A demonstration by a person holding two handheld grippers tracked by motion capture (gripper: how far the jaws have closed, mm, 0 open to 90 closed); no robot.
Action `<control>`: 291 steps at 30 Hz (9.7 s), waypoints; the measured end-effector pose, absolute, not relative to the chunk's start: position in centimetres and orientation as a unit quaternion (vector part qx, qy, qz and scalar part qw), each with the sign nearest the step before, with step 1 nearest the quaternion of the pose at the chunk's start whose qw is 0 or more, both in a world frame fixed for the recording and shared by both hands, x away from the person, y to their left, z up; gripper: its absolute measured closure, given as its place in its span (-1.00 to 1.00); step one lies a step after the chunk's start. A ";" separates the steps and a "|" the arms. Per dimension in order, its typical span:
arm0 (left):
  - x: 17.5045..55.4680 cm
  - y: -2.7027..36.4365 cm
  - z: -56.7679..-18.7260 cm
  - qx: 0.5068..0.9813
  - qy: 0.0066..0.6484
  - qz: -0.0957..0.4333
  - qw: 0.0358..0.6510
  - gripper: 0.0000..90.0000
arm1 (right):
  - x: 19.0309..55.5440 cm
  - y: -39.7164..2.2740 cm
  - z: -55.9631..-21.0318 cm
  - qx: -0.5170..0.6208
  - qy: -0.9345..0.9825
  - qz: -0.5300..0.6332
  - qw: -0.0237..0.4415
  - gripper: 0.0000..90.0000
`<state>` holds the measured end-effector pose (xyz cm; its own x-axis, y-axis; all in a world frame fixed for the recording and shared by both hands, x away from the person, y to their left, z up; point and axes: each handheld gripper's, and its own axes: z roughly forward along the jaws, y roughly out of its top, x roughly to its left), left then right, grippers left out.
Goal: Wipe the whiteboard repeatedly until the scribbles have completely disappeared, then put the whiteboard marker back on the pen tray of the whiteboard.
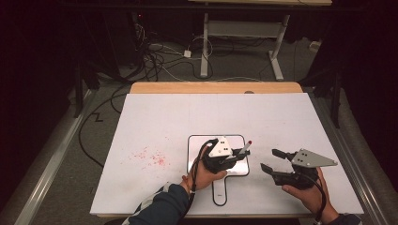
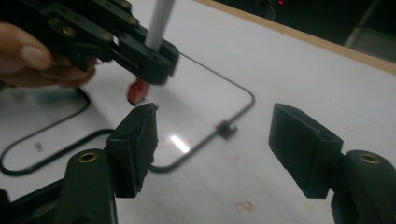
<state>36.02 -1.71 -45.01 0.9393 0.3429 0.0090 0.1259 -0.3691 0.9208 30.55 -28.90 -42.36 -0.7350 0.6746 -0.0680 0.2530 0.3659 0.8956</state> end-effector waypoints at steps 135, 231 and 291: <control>29.7 15.8 -47.2 0.831 0.288 0.226 0.418 -0.51 | 36.4 -15.7 -43.0 0.267 0.802 0.476 0.243 0.81; 29.6 15.1 -48.0 0.856 0.275 0.227 0.373 -0.51 | 39.8 -24.8 -44.4 0.362 0.823 0.394 0.189 0.09; 30.0 15.0 -48.2 0.853 0.288 0.239 0.363 -0.56 | 30.6 -31.0 -46.0 0.314 0.798 0.386 0.341 -0.42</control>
